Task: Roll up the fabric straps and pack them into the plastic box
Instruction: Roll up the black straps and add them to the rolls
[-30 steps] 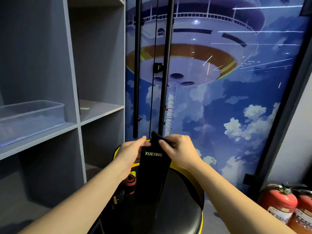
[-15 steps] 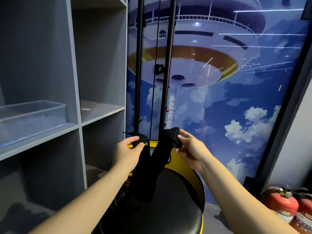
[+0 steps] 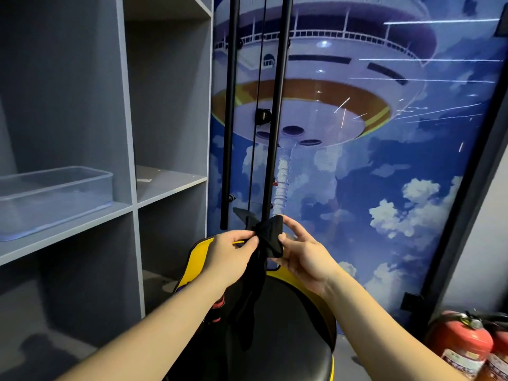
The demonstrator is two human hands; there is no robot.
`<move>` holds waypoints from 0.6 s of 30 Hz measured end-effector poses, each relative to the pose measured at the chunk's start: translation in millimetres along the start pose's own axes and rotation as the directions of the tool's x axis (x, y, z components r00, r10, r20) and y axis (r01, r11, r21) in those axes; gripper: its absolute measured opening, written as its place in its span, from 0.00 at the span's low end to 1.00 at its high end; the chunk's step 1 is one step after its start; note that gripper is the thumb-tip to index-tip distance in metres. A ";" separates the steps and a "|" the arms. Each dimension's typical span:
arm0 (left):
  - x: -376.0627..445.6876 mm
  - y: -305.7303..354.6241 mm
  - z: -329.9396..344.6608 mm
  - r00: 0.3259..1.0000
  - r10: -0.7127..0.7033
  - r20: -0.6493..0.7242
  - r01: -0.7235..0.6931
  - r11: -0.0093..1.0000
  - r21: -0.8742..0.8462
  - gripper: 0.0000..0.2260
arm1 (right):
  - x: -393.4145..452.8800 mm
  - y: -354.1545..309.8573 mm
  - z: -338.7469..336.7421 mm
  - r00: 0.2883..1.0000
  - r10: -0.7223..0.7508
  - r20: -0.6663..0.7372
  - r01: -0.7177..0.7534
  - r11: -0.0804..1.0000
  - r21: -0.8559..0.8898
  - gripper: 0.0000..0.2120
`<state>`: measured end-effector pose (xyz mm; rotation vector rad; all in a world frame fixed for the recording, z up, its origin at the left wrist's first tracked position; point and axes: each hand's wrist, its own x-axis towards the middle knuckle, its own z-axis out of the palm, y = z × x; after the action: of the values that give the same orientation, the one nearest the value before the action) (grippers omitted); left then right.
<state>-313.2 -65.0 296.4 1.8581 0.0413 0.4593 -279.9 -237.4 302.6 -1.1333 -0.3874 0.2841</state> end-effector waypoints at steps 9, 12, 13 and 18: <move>1.0 -0.6 0.8 0.984 -0.101 0.149 0.118 0.986 -0.114 0.11 | -2.1 0.8 -7.2 0.997 -0.034 0.068 0.031 0.998 0.046 0.24; -0.5 6.9 3.2 0.963 -0.124 0.239 0.178 0.959 -0.219 0.08 | -1.4 2.0 -7.5 0.997 -0.039 0.068 0.037 0.999 0.029 0.22; 1.5 6.4 3.3 0.960 -0.144 0.242 0.202 0.951 -0.235 0.08 | -0.9 2.9 -7.7 0.997 -0.043 0.066 0.041 0.999 0.025 0.22; 7.1 0.0 2.0 0.918 -0.285 0.277 0.366 0.877 -0.310 0.07 | -1.3 8.1 -10.6 0.993 -0.043 0.107 0.034 0.996 0.083 0.21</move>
<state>-305.9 -65.0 298.0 1.4928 0.1131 0.0124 -276.6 -243.4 291.0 -1.0322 -0.4887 0.3257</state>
